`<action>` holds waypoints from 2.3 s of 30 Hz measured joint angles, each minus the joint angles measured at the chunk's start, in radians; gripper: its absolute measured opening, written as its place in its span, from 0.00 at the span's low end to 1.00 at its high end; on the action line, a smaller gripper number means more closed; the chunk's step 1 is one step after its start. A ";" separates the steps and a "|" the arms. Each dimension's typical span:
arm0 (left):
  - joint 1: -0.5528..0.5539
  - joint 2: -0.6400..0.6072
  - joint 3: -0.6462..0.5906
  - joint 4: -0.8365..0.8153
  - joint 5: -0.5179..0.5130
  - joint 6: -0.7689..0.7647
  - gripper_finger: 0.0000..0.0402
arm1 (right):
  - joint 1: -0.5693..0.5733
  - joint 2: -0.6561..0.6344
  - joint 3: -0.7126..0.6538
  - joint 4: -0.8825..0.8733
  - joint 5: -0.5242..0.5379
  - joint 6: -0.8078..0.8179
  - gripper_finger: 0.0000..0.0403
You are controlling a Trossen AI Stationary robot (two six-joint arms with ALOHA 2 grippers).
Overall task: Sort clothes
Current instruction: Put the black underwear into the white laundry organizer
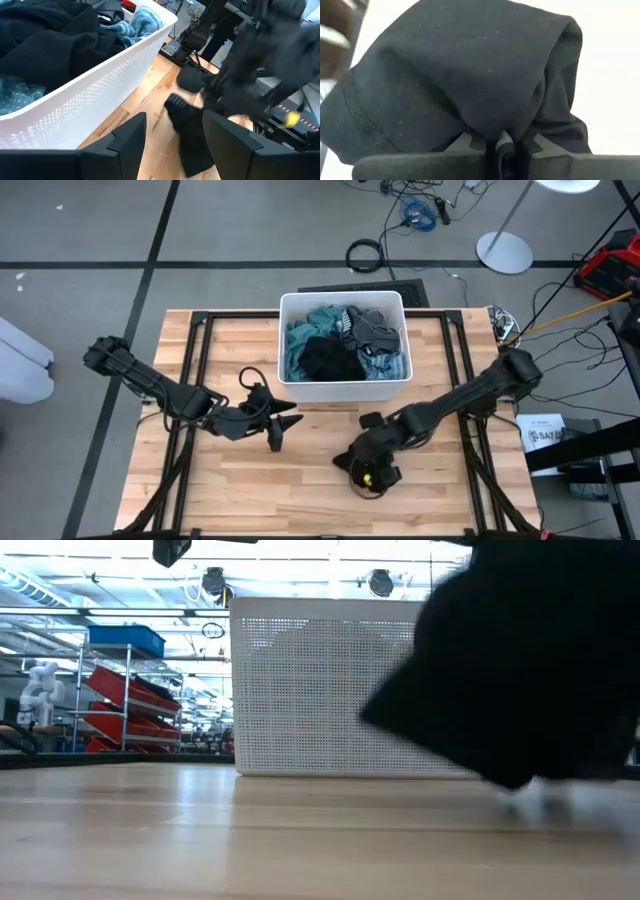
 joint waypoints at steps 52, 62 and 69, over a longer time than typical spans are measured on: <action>0.028 0.000 0.000 0.008 -0.053 -0.054 0.51 | -0.743 0.124 0.307 0.151 0.216 0.107 0.07; 0.025 0.000 0.000 0.008 -0.034 -0.055 0.51 | -0.740 0.176 0.307 0.026 0.212 0.086 0.14; 0.025 0.000 0.000 0.007 -0.031 -0.054 0.51 | -0.740 0.114 0.305 0.067 0.158 0.063 0.34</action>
